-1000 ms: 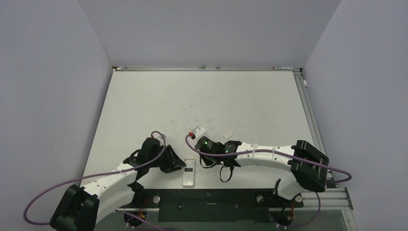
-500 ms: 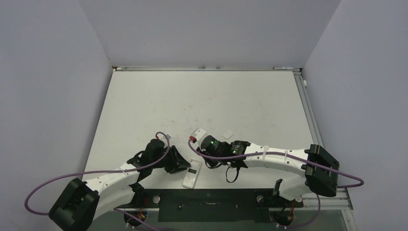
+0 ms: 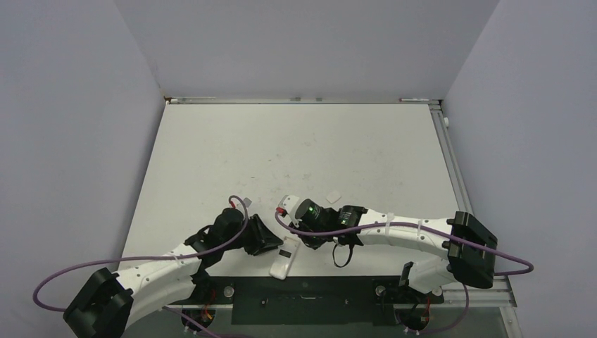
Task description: Load the batteries into the remote control
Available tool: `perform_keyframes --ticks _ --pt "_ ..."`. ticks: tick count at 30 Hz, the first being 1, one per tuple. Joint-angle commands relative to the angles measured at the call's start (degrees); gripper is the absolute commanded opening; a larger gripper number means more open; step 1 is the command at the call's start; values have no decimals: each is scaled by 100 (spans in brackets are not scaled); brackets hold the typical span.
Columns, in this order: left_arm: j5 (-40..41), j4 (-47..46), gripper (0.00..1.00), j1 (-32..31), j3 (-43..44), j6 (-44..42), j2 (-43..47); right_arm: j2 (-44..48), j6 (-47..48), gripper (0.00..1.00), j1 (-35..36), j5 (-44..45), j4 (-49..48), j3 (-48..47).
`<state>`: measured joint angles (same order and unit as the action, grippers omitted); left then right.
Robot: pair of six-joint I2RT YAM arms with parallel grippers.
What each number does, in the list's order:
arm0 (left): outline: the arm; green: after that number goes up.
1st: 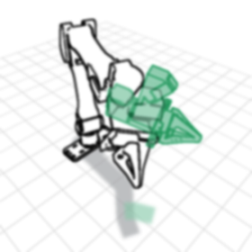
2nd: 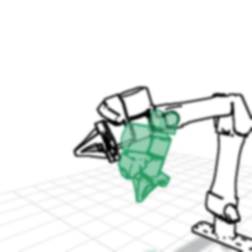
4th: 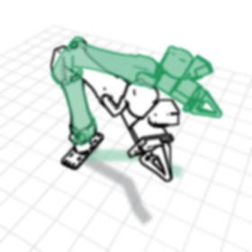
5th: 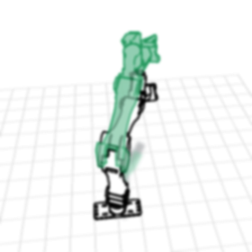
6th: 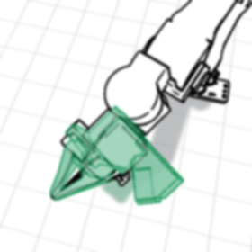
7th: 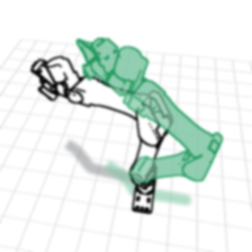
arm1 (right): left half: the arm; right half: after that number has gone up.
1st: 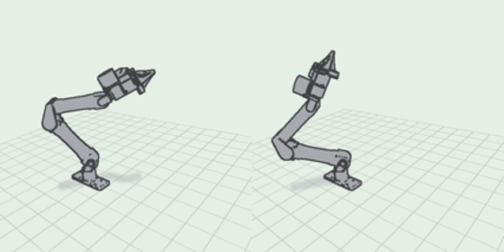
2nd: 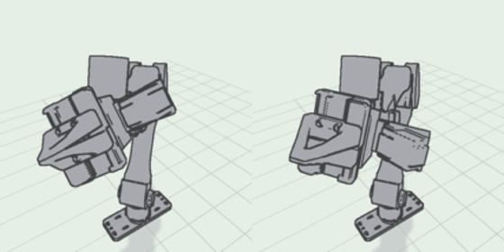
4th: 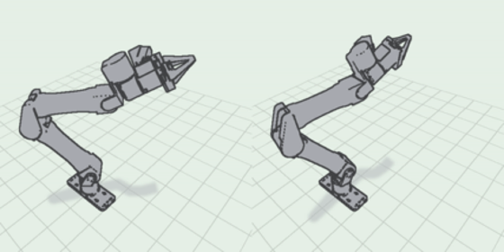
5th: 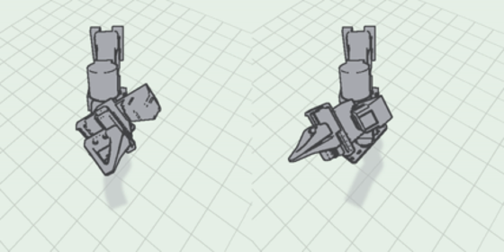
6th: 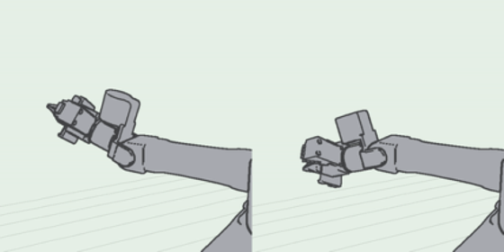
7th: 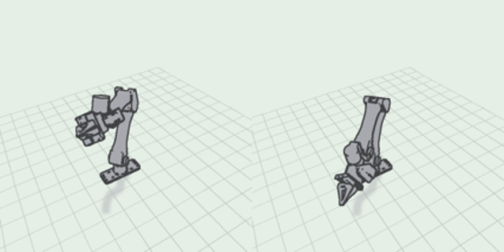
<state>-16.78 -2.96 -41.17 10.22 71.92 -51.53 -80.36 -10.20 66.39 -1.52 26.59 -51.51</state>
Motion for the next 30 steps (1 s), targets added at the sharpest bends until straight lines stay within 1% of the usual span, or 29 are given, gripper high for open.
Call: perform_keyframes --ticks 1,7,12,15,30 --pt "297 262 31 -32 71 24 245 26 280 8 -70 -284 8 -185" --pt "710 1050 34 -2 307 -411 490 -257 358 8 -141 -522 -51 -308" --pt "782 1357 39 83 487 -732 504 -516 380 8 -168 -637 -60 -477" --pt "715 1385 41 171 491 -824 511 -651 416 9 -171 -682 -55 -566" --pt "335 1279 42 493 150 -926 773 -1327 448 8 -197 -644 -68 -1038"
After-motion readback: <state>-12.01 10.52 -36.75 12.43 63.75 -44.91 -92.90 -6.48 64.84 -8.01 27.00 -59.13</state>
